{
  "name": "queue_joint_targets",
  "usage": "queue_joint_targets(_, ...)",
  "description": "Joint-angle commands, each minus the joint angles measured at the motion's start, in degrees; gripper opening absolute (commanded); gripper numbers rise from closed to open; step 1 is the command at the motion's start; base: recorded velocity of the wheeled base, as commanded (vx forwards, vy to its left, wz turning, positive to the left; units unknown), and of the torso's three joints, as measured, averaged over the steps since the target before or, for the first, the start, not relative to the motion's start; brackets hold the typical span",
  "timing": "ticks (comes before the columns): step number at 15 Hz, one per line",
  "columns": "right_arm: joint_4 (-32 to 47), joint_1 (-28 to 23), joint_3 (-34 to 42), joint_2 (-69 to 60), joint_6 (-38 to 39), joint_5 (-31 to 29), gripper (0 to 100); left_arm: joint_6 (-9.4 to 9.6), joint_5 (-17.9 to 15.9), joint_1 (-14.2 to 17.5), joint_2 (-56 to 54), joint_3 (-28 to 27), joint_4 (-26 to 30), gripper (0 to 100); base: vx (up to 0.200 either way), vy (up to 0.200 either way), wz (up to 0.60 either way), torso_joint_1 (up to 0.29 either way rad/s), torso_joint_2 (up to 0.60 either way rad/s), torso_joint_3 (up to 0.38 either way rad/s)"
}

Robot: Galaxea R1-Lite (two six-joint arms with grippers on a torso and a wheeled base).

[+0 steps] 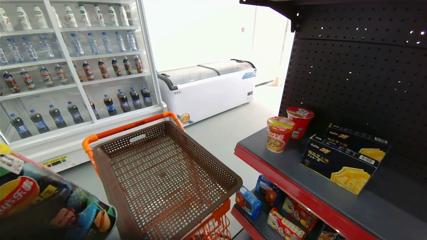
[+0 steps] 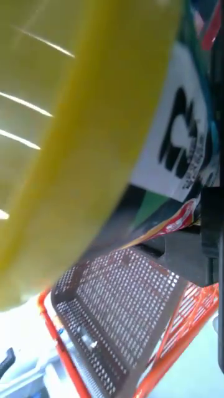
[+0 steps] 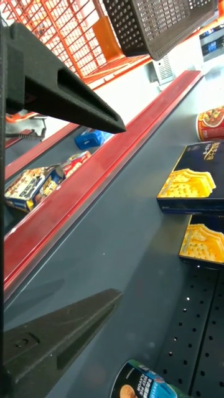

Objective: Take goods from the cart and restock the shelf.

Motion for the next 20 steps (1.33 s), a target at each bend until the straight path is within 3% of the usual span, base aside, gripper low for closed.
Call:
queue_joint_targets(1,0.0,0.0,0.0,0.0,0.0,0.0,100,0.9,1.9,0.3,-4.8,-0.4,0.1,0,0.0,0.0,0.0,0.0,0.0,0.0)
queue_joint_targets(4,0.0,0.0,0.0,0.0,-0.1,0.1,100,1.87,2.7,3.4,-6.9,1.0,0.9,0,0.0,0.0,0.0,0.0,0.0,0.0)
queue_joint_targets(6,0.0,0.0,0.0,0.0,-0.2,0.3,100,1.78,2.5,3.4,-8.0,2.6,0.9,0,0.0,0.0,0.0,0.0,0.0,0.0)
queue_joint_targets(20,0.0,0.0,0.0,0.0,-0.3,0.3,100,1.61,1.1,3.3,-7.4,2.8,1.0,0,0.0,0.0,-0.6,0.001,0.0,0.002)
